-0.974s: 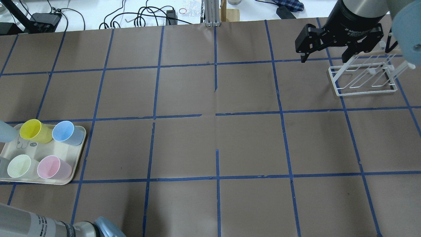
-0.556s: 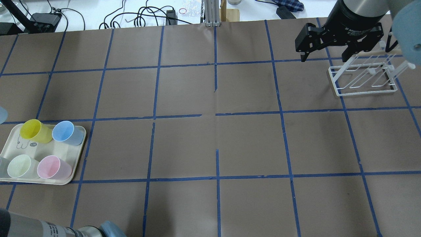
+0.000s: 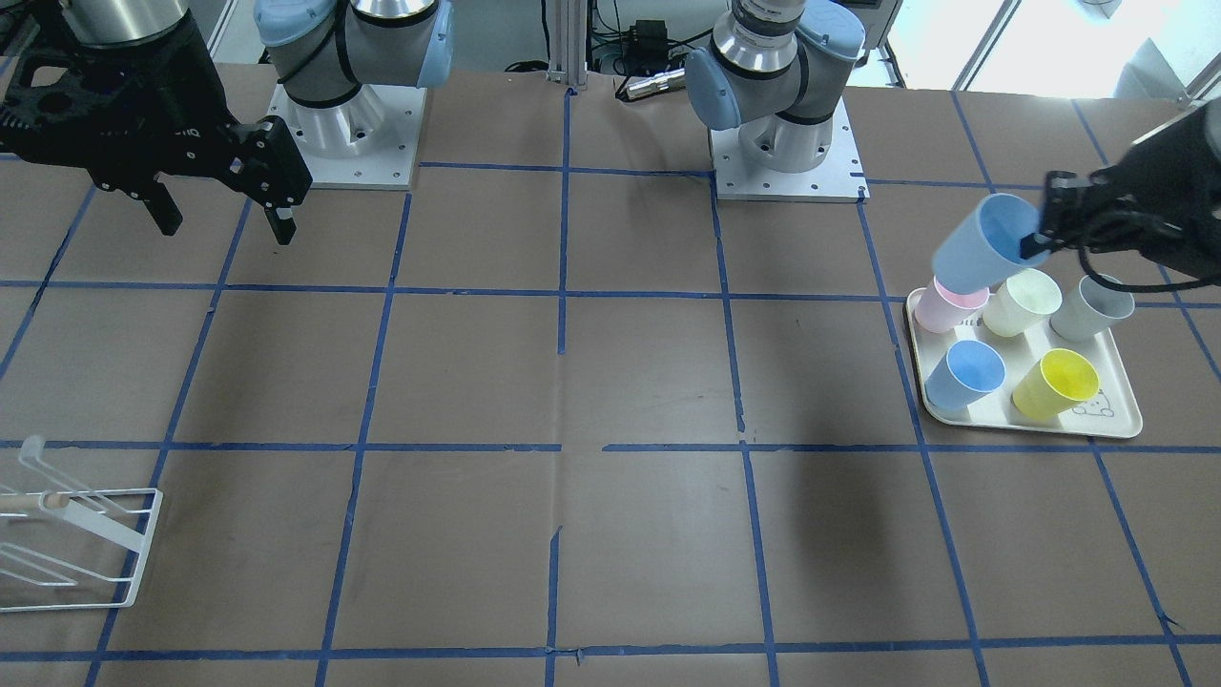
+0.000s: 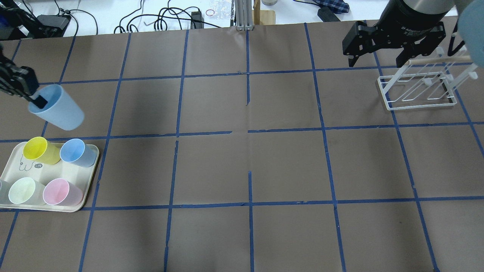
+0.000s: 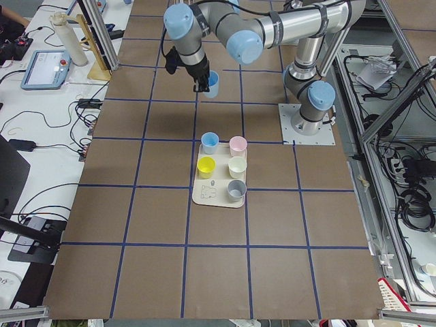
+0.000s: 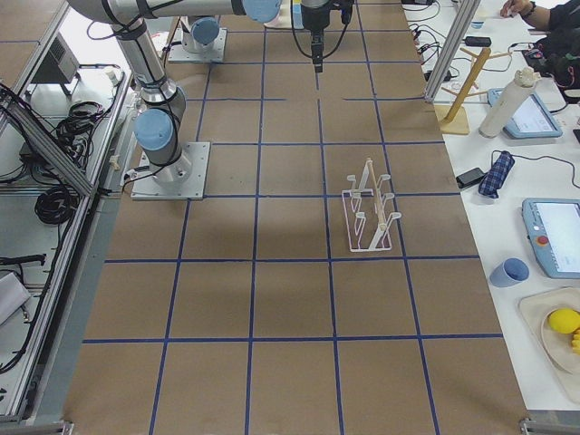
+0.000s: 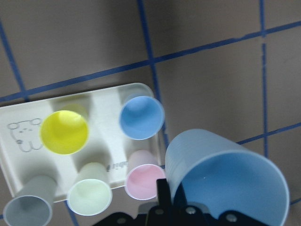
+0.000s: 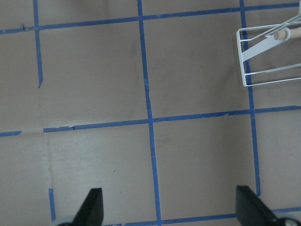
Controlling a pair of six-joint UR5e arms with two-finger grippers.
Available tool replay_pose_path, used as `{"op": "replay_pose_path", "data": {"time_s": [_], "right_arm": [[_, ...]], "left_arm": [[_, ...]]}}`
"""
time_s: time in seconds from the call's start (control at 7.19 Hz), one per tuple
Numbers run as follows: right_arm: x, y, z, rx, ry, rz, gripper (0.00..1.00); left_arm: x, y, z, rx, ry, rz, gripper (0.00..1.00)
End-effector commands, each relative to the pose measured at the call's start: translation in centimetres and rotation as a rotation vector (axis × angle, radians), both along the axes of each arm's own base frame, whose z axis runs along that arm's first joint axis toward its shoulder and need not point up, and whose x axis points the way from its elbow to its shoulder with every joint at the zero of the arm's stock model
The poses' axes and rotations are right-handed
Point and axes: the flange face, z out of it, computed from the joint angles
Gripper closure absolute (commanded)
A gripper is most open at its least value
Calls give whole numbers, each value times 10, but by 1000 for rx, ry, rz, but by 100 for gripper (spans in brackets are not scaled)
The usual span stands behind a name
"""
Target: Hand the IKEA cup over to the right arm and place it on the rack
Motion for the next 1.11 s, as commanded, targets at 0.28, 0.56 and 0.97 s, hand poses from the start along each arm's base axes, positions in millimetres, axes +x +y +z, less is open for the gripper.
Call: {"op": "replay_pose_path", "data": {"time_s": [0.28, 0.56, 0.97], "right_arm": [[-61, -4, 5, 93, -243, -105, 0], [-77, 4, 1, 168, -393, -171, 0], [-49, 28, -6, 368, -691, -248, 0]], "left_arm": [[-152, 58, -69, 123, 536, 272, 100], [-185, 59, -72, 115, 757, 337, 100], [-252, 81, -136, 129, 1146, 439, 100]]}}
